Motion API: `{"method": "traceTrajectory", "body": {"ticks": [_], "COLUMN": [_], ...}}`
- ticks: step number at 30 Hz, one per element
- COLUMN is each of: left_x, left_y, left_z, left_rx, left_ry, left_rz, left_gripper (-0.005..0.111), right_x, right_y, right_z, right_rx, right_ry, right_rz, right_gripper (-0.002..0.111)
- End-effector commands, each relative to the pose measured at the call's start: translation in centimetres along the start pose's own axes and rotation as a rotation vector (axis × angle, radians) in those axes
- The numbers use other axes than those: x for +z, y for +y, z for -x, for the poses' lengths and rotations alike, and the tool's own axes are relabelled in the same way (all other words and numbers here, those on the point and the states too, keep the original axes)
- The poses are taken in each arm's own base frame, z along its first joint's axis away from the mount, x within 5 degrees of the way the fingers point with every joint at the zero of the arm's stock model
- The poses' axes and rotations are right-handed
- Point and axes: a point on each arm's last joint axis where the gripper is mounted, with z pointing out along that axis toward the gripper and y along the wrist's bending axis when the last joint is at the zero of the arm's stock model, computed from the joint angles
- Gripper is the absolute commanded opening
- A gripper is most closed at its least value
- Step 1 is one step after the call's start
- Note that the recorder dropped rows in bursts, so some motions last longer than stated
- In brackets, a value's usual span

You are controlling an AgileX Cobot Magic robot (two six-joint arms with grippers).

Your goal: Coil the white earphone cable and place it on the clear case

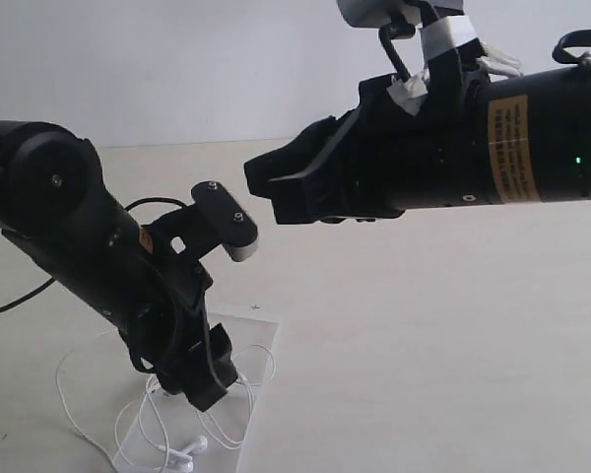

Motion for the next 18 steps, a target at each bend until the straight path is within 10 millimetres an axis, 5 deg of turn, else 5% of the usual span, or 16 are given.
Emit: {"method": "traceTrajectory", "body": {"ticks": [1, 5, 8, 11, 18], "left_x": [-0.2, -1.9, -4.7, -7.2, -12.0], "left_y": [0.0, 1.3, 3.3, 4.1, 1.7], "left_z": [-0.3, -0.9, -2.4, -3.9, -5.8], "left_rx": [0.008, -0.105, -0.262, -0.425, -0.535], "left_ry": [0.034, 0.03, 0.013, -0.096, -0.484], "left_rz": [0.018, 0.084, 0.123, 0.139, 0.139], "left_gripper": [0.059, 0.041, 0.0, 0.0, 0.0], "right_x": [0.0, -0.8, -3.0, -5.3, -7.9], "right_y": [-0.2, -0.6, -0.3, 0.4, -1.4], "right_z": [0.0, 0.7, 2.1, 2.6, -1.4], "right_rx": [0.011, 0.002, -0.036, -0.053, -0.025], "right_ry": [-0.007, -0.059, -0.152, -0.229, -0.252], "right_rz": [-0.013, -0.095, -0.16, -0.191, -0.418], "right_gripper": [0.026, 0.026, 0.017, 0.0, 0.0]}}
